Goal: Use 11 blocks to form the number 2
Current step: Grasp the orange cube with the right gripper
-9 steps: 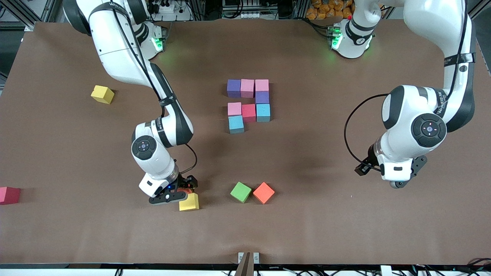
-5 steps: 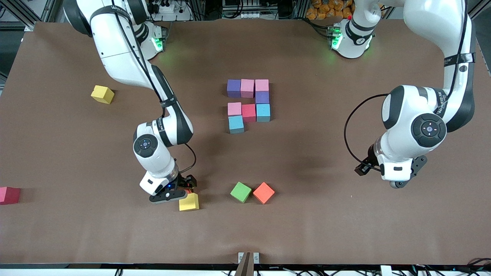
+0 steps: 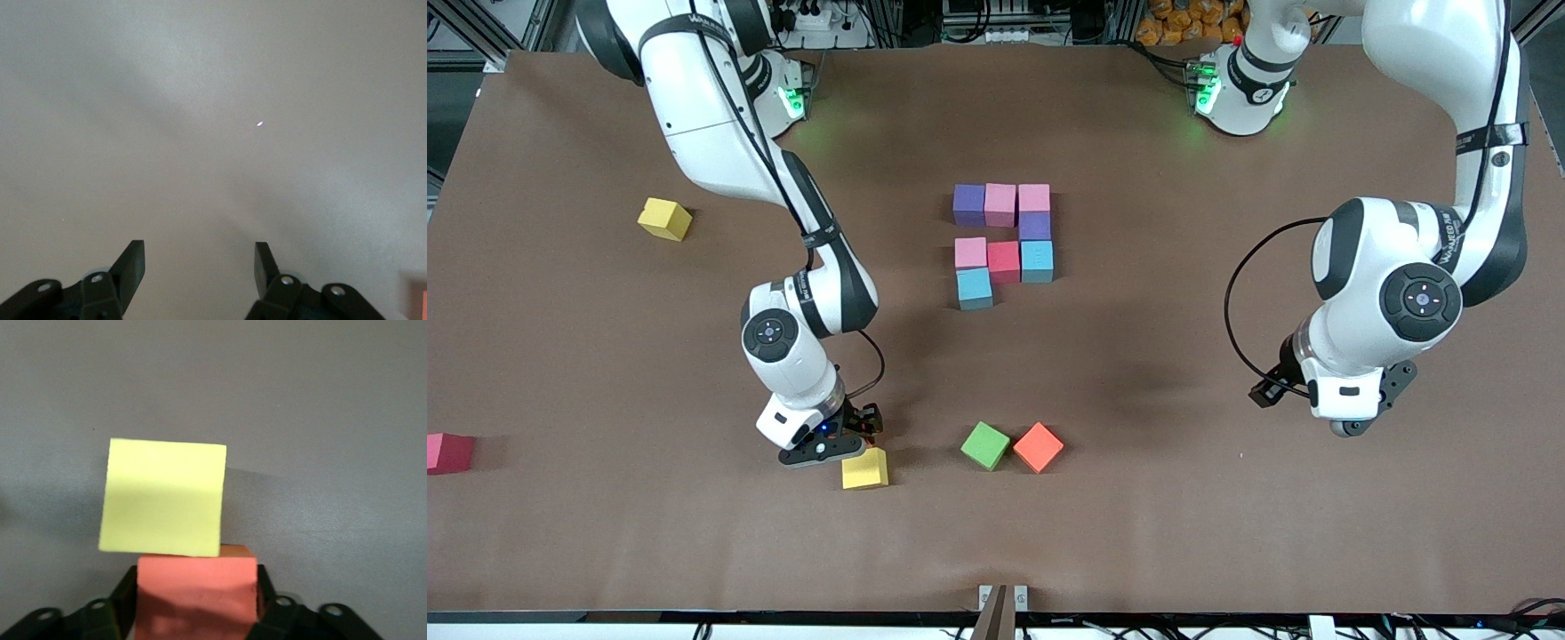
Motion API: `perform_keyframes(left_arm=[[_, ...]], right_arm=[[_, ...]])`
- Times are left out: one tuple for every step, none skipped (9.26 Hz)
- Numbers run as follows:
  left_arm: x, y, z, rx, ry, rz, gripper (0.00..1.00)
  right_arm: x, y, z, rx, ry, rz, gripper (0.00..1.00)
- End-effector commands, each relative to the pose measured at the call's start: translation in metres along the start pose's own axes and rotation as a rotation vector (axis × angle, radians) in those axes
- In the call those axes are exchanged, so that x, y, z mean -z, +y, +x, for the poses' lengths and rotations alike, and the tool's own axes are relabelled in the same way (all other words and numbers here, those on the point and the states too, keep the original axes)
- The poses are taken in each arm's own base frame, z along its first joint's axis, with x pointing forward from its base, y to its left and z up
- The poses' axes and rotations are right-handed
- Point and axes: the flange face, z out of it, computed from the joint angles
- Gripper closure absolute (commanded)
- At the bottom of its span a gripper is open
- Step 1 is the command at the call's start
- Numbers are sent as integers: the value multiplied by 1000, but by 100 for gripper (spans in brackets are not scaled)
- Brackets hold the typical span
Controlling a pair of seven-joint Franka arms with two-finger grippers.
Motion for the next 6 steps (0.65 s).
perform_keyframes(left_arm=[[3,3,1,13,-9,-14,26],[3,3,1,13,-9,-14,26],[3,4,1,13,-10,-14,26],[3,4,1,13,-9,-16,26],[3,3,1,13,-9,-14,26],[3,4,1,13,-8,-15,26]], right_arm=[[15,-7,1,40,6,0,81],[21,-4,1,62,-36,-6,88],[32,-3,5,96,-87,-8,93],[45,0,9,118,-132,-5,93],[60,-1,11,116,-176,-1,93],[71,-1,11,118,-193,3,93]])
